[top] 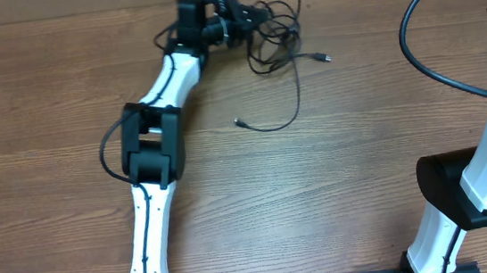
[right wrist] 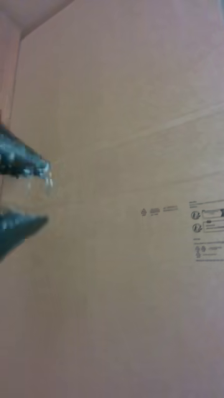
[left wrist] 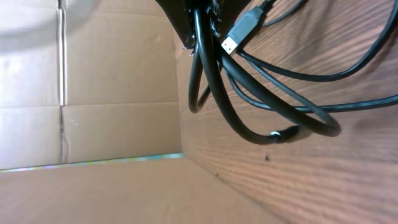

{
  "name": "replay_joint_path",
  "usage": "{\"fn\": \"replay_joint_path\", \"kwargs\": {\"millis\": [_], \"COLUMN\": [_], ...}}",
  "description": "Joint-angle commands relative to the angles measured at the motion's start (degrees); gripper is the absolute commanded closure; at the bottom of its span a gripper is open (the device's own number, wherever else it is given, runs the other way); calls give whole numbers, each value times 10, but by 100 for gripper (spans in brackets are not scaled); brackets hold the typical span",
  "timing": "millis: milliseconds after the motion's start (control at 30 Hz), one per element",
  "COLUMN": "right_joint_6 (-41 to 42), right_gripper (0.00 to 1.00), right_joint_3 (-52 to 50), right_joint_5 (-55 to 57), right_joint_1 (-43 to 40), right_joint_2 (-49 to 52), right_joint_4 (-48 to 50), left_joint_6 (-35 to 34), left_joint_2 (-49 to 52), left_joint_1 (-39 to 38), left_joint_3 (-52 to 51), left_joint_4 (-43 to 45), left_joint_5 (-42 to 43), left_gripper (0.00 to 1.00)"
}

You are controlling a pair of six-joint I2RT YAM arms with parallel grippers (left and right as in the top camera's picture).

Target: Untangle cables

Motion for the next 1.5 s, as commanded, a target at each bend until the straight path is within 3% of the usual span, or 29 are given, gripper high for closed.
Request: {"fn": "replay_joint_path", "kwargs": {"millis": [0,33,67,333,533,700,933,1233,1467], "right_joint_6": [-2,-2,-2,56,55,-23,-83,-95,-95], "right_gripper": [50,32,0,0,0,0,0,0,14], "right_joint_3": [4,4,4,4,4,2,-52,-173,-202], "right_joint_5": [11,11,12,14,-23,-124,-179,-239,-308], "right_joint_1": [-2,-2,-2,-2,-2,-2,-2,-1,-1], "right_joint_2": [-11,-11,-10,1,34,79,117,119,119], "right_joint_4": [-12,-21,-37,-158,-232,-266,-265,-161,-79], "left_joint_6": [-21,-32,-63,-334,-430,-545,-545,-545,-545], "left_joint_2": [9,9,8,8,8,8,-5,-7,-7], "left_joint_1": [-3,-2,-2,5,16,20,20,22,16], "left_joint_3": [8,8,8,26,82,151,260,368,395], "left_joint_4": [38,58,101,426,525,548,466,358,329], "left_joint_5": [59,69,85,100,144,225,261,270,270], "left_gripper": [96,96,96,96,96,96,96,96,96]}}
